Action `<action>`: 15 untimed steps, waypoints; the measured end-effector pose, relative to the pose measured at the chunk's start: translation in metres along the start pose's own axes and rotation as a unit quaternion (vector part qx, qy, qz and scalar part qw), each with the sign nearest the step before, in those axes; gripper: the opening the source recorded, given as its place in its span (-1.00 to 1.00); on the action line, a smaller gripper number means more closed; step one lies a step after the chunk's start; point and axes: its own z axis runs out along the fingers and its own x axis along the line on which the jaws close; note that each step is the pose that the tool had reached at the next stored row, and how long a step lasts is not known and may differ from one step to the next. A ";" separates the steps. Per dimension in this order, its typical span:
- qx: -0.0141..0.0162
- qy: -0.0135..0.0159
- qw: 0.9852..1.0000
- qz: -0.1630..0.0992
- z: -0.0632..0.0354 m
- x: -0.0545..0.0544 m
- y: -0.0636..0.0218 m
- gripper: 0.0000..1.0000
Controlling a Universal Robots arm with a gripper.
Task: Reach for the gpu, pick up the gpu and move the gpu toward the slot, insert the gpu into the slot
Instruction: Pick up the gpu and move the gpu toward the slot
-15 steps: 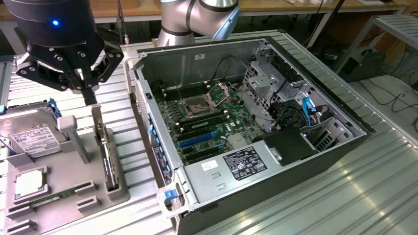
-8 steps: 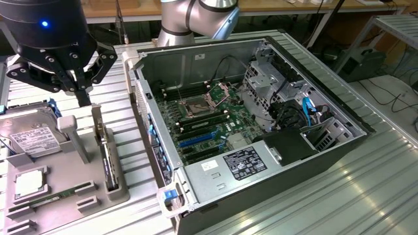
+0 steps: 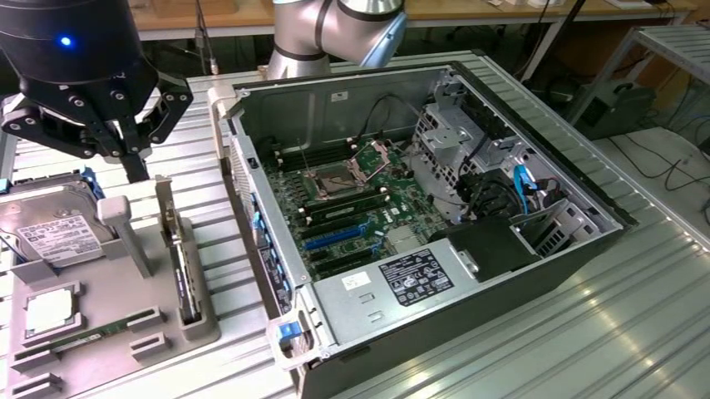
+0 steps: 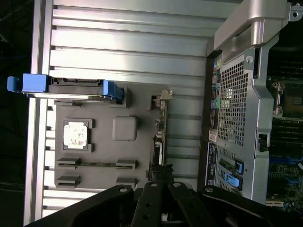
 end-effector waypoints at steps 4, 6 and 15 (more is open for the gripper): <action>0.000 0.000 1.000 0.000 0.0000 0.000 0.0000 -0.79; 0.000 0.000 1.000 0.000 0.0000 0.000 0.0000 -0.79; 0.000 0.000 1.000 0.000 0.0000 0.000 0.0000 -0.04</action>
